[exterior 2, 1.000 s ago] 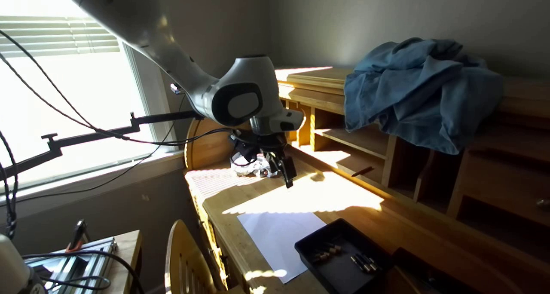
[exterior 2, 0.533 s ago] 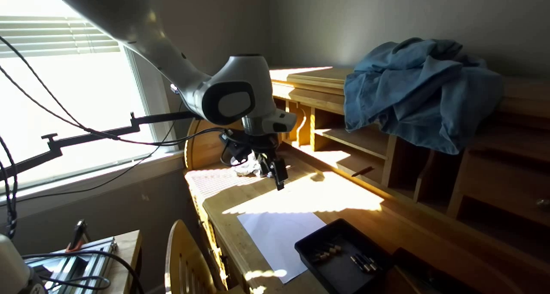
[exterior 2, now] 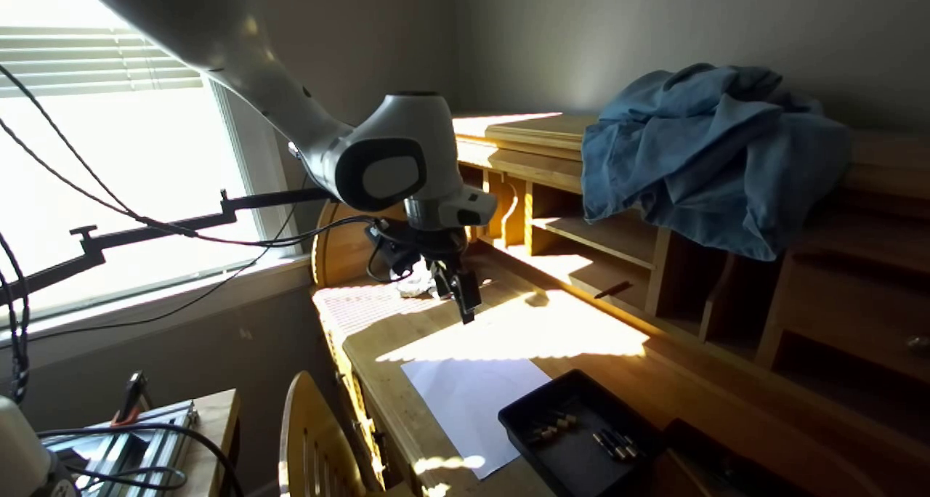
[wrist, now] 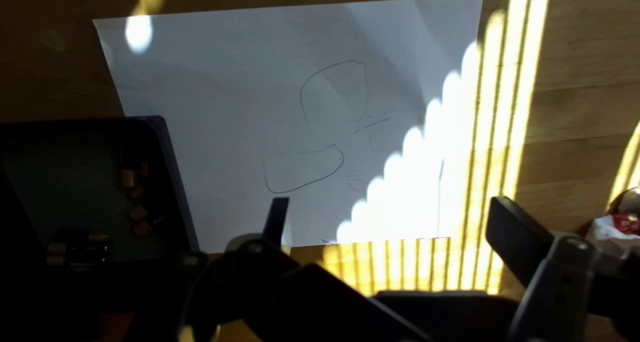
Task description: Put the red crayon on the shelf
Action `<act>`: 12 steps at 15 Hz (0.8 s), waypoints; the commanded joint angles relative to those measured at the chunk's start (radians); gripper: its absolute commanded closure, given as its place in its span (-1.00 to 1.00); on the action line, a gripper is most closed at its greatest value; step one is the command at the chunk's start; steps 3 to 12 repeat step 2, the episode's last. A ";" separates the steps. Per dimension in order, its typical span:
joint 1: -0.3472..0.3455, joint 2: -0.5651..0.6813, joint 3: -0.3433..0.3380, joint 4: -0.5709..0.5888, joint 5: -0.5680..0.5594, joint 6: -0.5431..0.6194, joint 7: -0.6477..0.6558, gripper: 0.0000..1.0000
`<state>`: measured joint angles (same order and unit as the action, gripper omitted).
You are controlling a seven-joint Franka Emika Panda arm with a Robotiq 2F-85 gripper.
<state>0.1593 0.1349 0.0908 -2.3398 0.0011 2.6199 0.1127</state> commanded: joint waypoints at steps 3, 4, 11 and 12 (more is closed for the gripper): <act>-0.009 -0.001 0.009 0.001 -0.001 -0.003 0.000 -1.00; -0.009 -0.001 0.009 0.001 -0.001 -0.003 0.000 -1.00; -0.009 -0.001 0.009 0.001 -0.001 -0.003 0.000 -1.00; -0.009 -0.001 0.009 0.001 -0.001 -0.003 0.000 -1.00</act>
